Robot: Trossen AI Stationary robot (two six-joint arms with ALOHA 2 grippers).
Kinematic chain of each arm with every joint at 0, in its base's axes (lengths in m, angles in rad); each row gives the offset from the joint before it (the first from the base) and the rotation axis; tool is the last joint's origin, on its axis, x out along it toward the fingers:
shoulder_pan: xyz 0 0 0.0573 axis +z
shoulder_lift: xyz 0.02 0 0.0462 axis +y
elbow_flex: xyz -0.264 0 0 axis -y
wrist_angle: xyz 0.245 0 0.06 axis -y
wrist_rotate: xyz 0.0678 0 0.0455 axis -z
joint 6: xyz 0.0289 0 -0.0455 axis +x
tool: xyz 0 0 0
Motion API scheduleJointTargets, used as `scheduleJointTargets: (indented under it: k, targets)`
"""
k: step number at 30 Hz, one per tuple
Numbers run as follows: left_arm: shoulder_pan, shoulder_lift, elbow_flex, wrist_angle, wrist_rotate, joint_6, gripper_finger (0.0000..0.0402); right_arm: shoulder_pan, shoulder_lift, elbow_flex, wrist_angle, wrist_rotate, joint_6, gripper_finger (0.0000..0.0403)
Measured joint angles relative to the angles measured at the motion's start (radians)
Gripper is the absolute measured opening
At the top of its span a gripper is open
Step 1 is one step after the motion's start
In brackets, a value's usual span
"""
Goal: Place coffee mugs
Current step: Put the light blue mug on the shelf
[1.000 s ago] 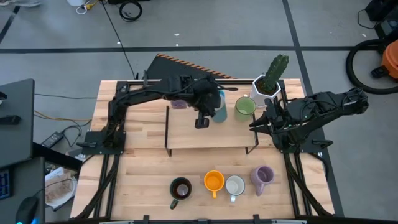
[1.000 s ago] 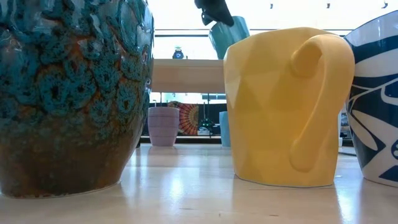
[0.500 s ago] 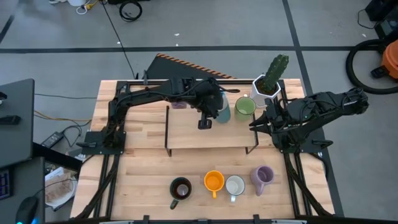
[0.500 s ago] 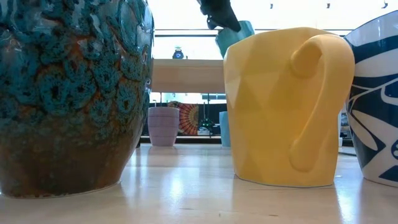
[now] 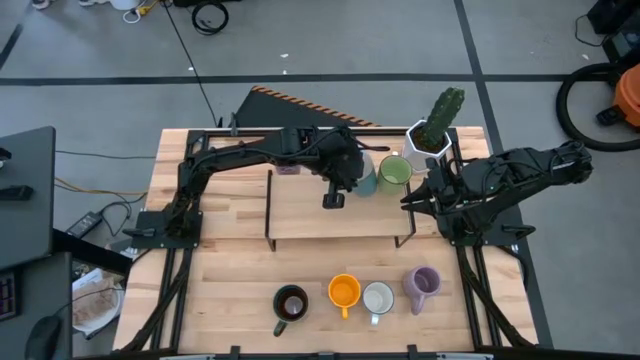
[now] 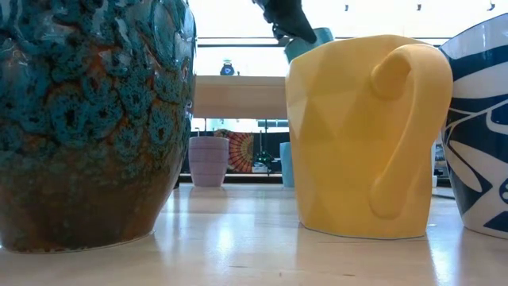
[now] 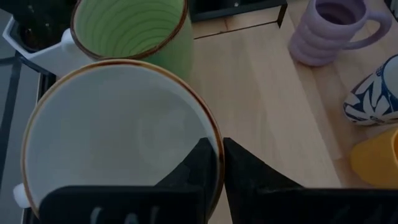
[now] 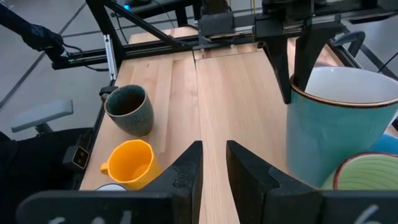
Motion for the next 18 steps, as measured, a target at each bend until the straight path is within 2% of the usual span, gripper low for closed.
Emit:
scheduleJointTargets:
  k: [18]
  targets:
    - [-0.005,0.0,-0.001,-0.013,-0.004,0.06,0.0034,0.001,0.0,0.0,0.003,0.0,-0.001,0.0077]
